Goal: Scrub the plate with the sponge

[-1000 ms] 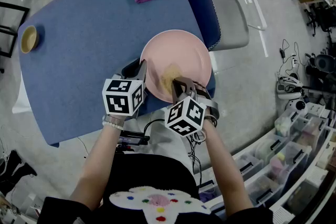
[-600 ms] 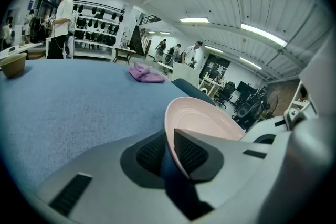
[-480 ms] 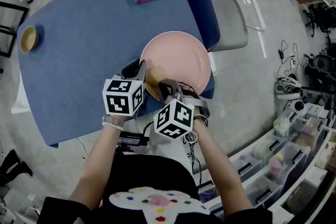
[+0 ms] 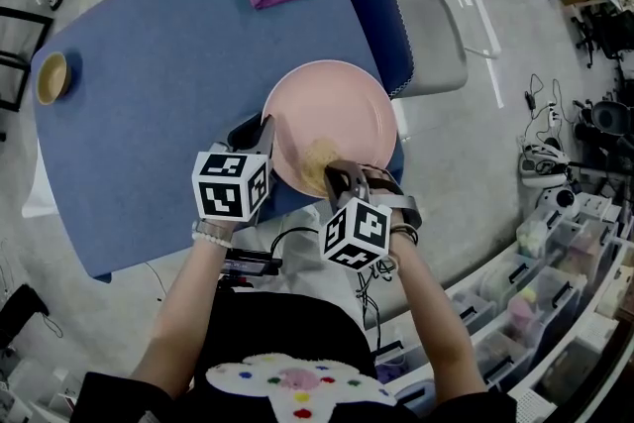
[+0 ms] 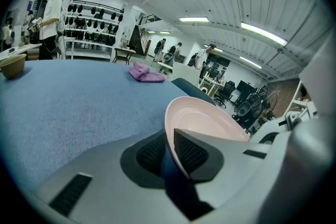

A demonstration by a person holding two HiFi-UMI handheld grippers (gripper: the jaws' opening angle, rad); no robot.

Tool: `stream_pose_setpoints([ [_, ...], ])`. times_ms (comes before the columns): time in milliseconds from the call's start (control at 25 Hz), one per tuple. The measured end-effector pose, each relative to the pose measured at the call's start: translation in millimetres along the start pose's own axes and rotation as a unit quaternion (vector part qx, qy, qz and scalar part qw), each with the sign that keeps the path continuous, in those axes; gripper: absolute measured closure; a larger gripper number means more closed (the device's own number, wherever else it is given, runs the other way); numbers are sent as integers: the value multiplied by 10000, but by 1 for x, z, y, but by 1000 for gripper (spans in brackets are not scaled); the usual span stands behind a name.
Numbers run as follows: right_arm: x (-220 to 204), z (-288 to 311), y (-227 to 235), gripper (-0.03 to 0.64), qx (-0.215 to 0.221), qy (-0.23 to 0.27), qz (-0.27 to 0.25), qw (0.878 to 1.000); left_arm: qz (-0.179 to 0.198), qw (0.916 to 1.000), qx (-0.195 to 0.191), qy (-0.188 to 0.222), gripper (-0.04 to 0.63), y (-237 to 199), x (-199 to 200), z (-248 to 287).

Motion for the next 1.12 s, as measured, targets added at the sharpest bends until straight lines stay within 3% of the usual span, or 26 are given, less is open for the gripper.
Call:
stream_pose_setpoints([
  [440, -52, 15, 50, 605, -814, -594, -247, 9946, 41, 10000, 14, -56, 535, 0, -1, 1],
  [680, -55, 28, 74, 606, -1609, -715, -172, 9842, 80, 9999, 19, -126, 534, 0, -1, 1],
  [920, -55, 37, 89, 606, -2146, -467, 685, 9732, 159, 9997, -13, -164, 529, 1, -1, 1],
  [1120, -49, 29, 99, 604, -2241, -159, 1884, 9560, 517, 9979, -91, -368, 517, 3, 3, -1],
])
Point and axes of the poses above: the fingertips, and each gripper's own axes: z forward along the fingers, y to its right, x out of its top, the point moved 5 cm from there along -z, backward along the fingers, and after that the axes turned 14 degrees about -x, right-handed, at the moved point
